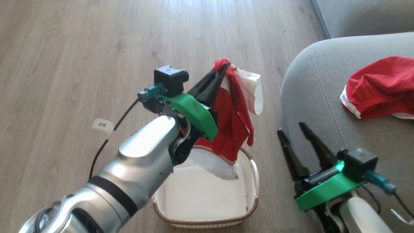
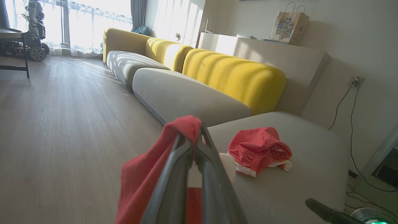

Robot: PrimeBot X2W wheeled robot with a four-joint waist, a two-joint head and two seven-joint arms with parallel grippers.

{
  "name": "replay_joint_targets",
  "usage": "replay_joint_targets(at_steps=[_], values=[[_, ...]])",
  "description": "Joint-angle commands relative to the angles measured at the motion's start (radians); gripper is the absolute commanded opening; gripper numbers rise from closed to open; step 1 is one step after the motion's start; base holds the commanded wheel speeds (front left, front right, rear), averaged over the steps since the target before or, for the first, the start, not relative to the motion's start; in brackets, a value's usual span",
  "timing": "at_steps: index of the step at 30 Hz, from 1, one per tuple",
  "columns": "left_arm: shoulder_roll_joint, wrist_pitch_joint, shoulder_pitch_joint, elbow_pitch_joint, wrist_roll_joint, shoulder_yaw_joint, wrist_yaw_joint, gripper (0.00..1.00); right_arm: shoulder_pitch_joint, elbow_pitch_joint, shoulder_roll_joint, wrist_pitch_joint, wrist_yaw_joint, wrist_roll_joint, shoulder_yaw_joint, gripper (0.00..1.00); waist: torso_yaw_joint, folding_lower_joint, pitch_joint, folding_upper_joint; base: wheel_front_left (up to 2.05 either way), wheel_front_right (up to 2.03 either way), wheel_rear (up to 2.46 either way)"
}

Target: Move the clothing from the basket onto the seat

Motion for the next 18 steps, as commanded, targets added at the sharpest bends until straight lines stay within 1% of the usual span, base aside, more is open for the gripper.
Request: replay_joint_targets(at_steps=[1,9,11,18], values=[[0.011,-0.012,-0.064,-0.027,-0.004,0.042,0.0,0.0,-0.01,-0.026,-0.009,-0.006,0.0,0.0,0.023,1.0,0.0,0.0001,0.0,0.0,0.0,0.0,0.0],[0.011,-0.012,-0.076,-0.029,-0.018,0.046,-0.001,0.0,-0.026,0.007,-0.004,-0.006,0.0,-0.011,0.058,1.0,0.001,0.0001,-0.001,0.0,0.0,0.0,0.0],[0.011,-0.012,-0.075,-0.03,-0.021,0.045,-0.001,0.0,-0.034,0.047,-0.003,-0.006,0.0,-0.012,0.064,1.0,0.003,0.0001,-0.002,0.0,0.0,0.0,0.0],[0.011,-0.011,-0.076,-0.064,-0.038,0.025,0.0,0.0,-0.116,0.214,0.017,-0.006,0.0,-0.004,0.136,1.0,0.025,0.0001,-0.01,0.0,0.0,0.0,0.0]])
